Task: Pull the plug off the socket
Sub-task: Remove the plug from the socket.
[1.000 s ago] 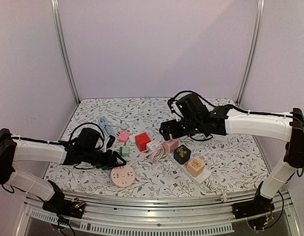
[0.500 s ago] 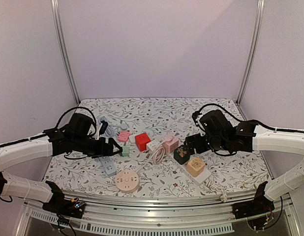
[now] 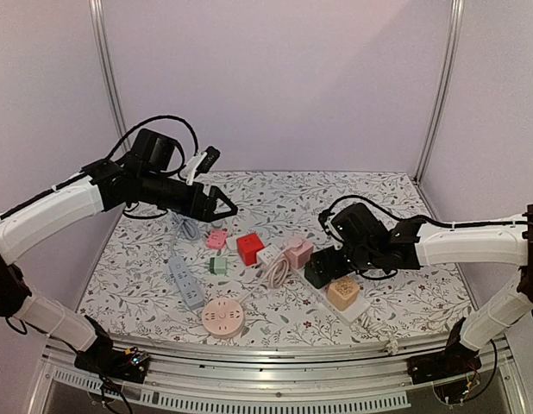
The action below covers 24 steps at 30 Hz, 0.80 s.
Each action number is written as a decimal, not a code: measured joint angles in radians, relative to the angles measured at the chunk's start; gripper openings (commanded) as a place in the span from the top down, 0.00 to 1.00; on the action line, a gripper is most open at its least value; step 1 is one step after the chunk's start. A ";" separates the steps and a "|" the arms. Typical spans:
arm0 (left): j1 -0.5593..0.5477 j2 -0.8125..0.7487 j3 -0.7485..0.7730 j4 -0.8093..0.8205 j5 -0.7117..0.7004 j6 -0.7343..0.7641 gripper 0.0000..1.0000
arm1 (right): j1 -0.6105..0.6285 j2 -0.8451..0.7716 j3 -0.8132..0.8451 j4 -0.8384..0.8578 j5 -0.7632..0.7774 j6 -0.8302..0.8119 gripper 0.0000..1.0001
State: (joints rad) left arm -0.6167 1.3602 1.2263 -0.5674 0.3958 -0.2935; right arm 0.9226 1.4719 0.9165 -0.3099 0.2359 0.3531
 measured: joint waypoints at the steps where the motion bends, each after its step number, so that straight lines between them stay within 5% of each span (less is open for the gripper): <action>1: 0.000 0.016 0.021 0.002 0.003 0.016 0.11 | 0.002 0.013 0.000 0.002 0.000 0.000 0.06; 14: -0.002 0.084 -0.038 0.125 0.071 0.056 0.11 | 0.030 0.179 0.013 0.062 0.021 -0.044 0.39; 24: -0.094 0.109 -0.050 0.129 0.058 0.084 0.11 | 0.061 0.182 0.014 0.074 0.069 -0.074 0.78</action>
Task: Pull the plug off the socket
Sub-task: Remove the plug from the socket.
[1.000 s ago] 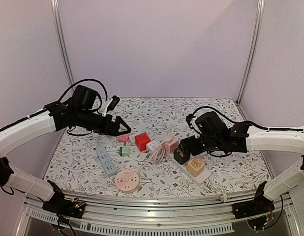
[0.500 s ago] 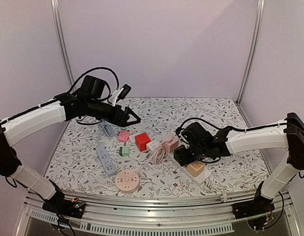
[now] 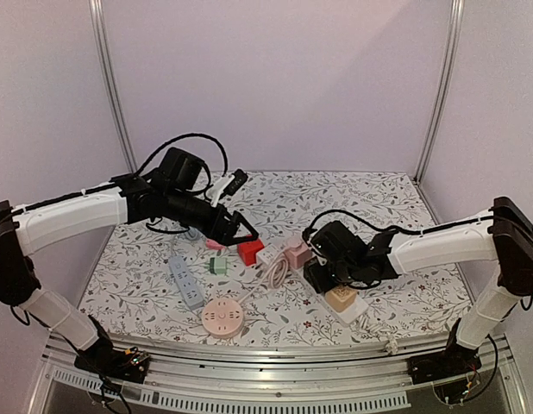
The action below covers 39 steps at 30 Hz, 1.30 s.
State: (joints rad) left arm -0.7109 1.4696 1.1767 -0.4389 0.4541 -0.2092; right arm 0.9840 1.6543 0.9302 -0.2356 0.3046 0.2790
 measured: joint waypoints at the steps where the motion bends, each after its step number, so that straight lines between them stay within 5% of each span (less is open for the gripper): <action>1: -0.013 0.009 0.000 0.000 -0.004 0.000 0.11 | 0.003 -0.001 0.000 0.000 0.004 -0.003 0.80; 14: -0.132 0.188 0.154 -0.014 -0.101 -0.029 0.13 | 0.101 -0.179 0.015 0.006 0.051 -0.018 0.90; 28: -0.144 0.218 0.130 0.011 -0.177 -0.063 0.12 | 0.130 -0.182 0.024 -0.023 0.106 -0.002 0.90; 33: -0.133 0.161 0.117 -0.013 -0.216 -0.047 0.10 | 0.130 -0.192 0.029 -0.054 0.106 0.013 0.89; 39: -0.019 -0.080 0.030 -0.066 -0.224 -0.037 0.06 | 0.135 -0.193 0.132 -0.124 0.098 0.017 0.89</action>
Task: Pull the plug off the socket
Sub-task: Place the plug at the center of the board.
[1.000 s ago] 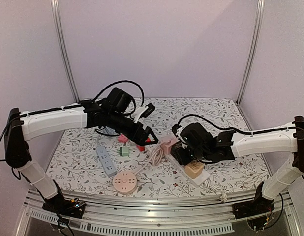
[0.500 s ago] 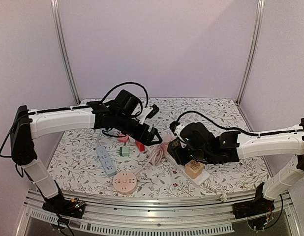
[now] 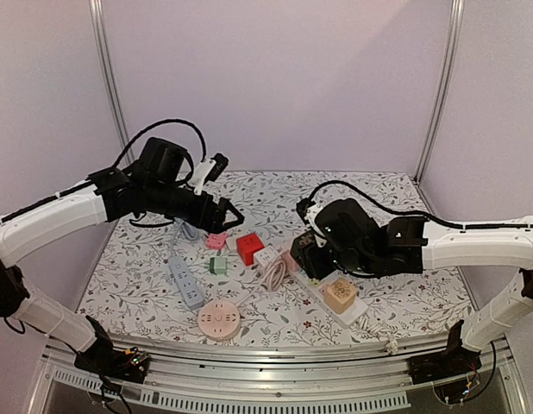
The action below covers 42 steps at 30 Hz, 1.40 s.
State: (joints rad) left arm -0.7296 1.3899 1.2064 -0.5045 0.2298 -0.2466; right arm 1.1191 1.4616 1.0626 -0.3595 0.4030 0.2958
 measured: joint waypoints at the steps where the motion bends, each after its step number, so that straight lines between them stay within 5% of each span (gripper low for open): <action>1: 0.041 -0.047 -0.021 -0.011 -0.001 0.001 0.06 | 0.004 0.000 0.020 -0.004 -0.004 -0.001 0.89; 12: 0.400 -0.431 -0.254 -0.155 -0.058 -0.016 0.01 | 0.053 0.240 0.299 -0.007 -0.077 -0.030 0.89; 30: 0.422 -0.604 -0.340 -0.190 -0.244 -0.068 0.01 | 0.061 0.682 0.648 -0.058 -0.183 -0.061 0.87; 42: 0.422 -0.582 -0.340 -0.190 -0.241 -0.075 0.00 | 0.061 0.801 0.708 -0.093 -0.197 -0.049 0.66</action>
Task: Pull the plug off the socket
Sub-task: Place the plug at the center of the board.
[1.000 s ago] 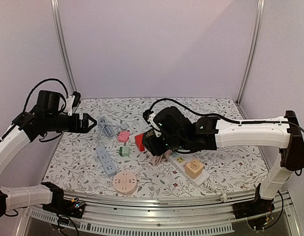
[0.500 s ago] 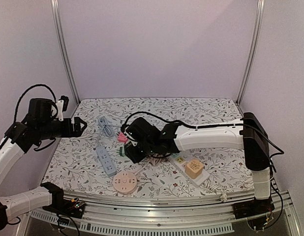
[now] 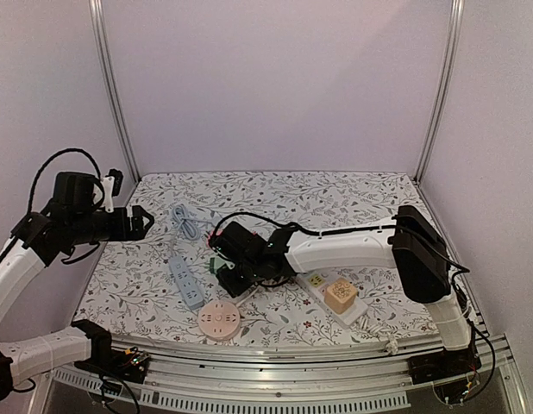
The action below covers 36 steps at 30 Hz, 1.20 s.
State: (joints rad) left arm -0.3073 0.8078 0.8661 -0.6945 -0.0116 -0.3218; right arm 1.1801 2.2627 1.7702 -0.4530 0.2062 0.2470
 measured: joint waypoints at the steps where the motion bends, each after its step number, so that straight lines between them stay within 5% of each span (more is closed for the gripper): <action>1: 0.000 0.002 0.000 0.000 0.000 0.000 0.00 | 0.000 0.002 0.006 -0.003 0.000 0.002 0.64; 7: 0.000 0.025 -0.002 0.000 0.026 0.000 0.01 | 0.000 0.005 0.023 -0.014 0.000 0.003 0.37; 17: 0.000 0.045 -0.002 0.000 0.053 0.000 0.00 | 0.000 0.009 0.026 -0.023 0.000 0.004 0.16; 36: 0.000 0.046 -0.026 0.016 0.134 0.009 0.01 | 0.011 -0.087 -0.006 -0.006 -0.037 -0.001 0.06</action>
State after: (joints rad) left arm -0.3077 0.8539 0.8398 -0.6788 0.1226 -0.3130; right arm 1.1915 2.1754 1.7645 -0.4587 0.1688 0.2459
